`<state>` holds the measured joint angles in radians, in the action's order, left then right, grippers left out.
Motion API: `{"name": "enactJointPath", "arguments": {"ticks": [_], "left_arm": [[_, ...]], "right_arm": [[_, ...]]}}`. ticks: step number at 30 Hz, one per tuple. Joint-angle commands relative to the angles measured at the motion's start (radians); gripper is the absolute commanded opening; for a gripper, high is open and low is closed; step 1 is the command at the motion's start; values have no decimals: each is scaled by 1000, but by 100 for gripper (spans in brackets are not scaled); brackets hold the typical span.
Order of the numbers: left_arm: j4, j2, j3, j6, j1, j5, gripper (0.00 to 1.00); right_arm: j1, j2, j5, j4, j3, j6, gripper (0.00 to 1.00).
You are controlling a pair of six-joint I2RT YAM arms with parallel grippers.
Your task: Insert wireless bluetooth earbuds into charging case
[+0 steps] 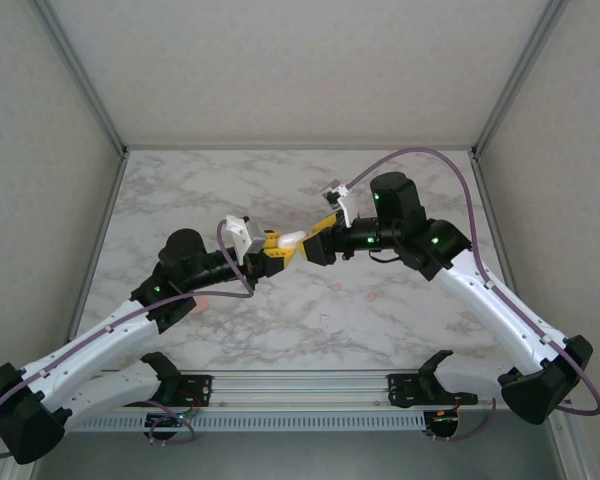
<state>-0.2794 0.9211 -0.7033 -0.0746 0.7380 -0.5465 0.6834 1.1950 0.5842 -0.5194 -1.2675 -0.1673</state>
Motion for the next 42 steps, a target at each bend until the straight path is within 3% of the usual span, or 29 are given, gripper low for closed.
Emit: {"name": "enactJointPath", "arguments": {"ticks": [1,15,21,24,27,29,33,38,42], "left_arm": [[-1,-11,-40,7,21,-54,15],[18,-16,-42,-21,27,-33,14],[45,-31,-18,-50,27,45,15],[44,-42,3,-56,29,79,15],[36,-48,17,-56,27,91,15],[38,-50,21,-56,27,93,15],[43,-54,22,-48,27,94,15],[48,-61,24,-34,27,86,15],[52,-65,28,-27,28,86,15]], "right_arm": [[-2,9,-116,64,-13,-12,75],[-4,59,-134,56,-93,-55,75],[-4,-30,-131,94,-89,-102,86],[-4,-113,-282,96,-63,-152,99],[-10,-200,-532,38,-23,-186,99],[-61,-226,-670,-76,-11,-254,99],[-240,-184,-726,-291,15,-294,95],[-496,-19,-539,-399,119,-249,70],[-570,114,-556,-367,159,-157,65]]}}
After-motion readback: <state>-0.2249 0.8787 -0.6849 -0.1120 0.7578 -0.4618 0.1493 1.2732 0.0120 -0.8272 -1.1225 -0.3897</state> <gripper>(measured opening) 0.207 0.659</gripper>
